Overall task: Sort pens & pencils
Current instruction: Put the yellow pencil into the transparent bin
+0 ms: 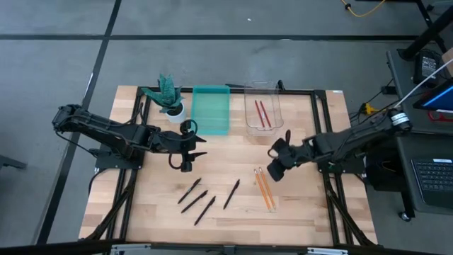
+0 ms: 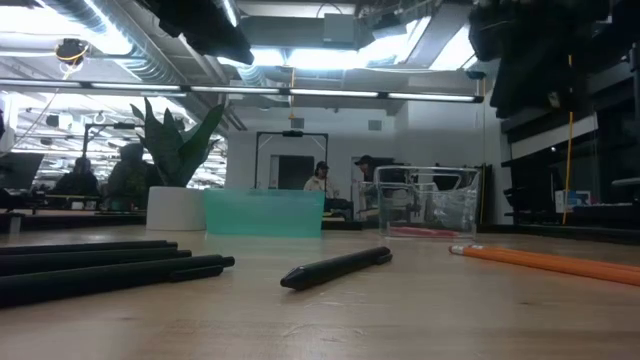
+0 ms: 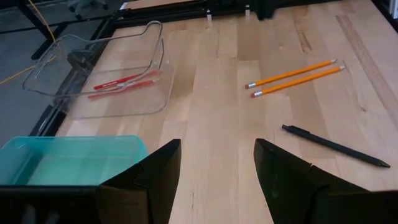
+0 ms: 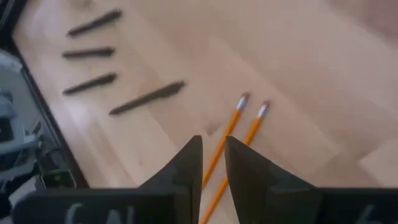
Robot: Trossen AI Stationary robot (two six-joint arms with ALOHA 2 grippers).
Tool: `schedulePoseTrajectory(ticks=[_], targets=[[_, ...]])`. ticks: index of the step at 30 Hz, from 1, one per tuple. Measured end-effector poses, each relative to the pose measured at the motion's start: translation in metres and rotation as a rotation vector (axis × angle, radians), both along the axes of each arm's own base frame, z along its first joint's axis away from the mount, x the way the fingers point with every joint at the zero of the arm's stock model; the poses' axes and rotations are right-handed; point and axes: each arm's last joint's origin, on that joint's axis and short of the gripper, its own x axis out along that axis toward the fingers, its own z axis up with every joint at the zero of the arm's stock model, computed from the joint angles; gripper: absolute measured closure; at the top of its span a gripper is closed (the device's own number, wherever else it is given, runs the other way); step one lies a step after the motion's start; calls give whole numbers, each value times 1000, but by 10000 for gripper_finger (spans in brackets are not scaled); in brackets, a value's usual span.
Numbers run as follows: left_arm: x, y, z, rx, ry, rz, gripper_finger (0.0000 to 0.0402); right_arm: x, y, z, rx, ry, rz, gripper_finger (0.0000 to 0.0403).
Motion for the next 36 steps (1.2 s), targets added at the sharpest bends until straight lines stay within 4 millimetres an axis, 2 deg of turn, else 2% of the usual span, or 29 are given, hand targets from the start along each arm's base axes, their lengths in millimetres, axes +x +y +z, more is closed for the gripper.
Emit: schedulePoseTrajectory(ticks=[7, 18, 30, 36], targets=[[0, 0, 0, -21, -6, 12, 204, 10, 19, -28, 33, 62, -11, 333], [0, 0, 0, -21, -4, 13, 204, 28, 28, -71, 65, 223, -62, 333], [0, 0, 0, -21, -5, 12, 204, 41, 34, -99, 96, 300, -39, 333], [0, 0, 0, -20, -6, 12, 204, 52, 37, -96, 66, 309, 1, 333]])
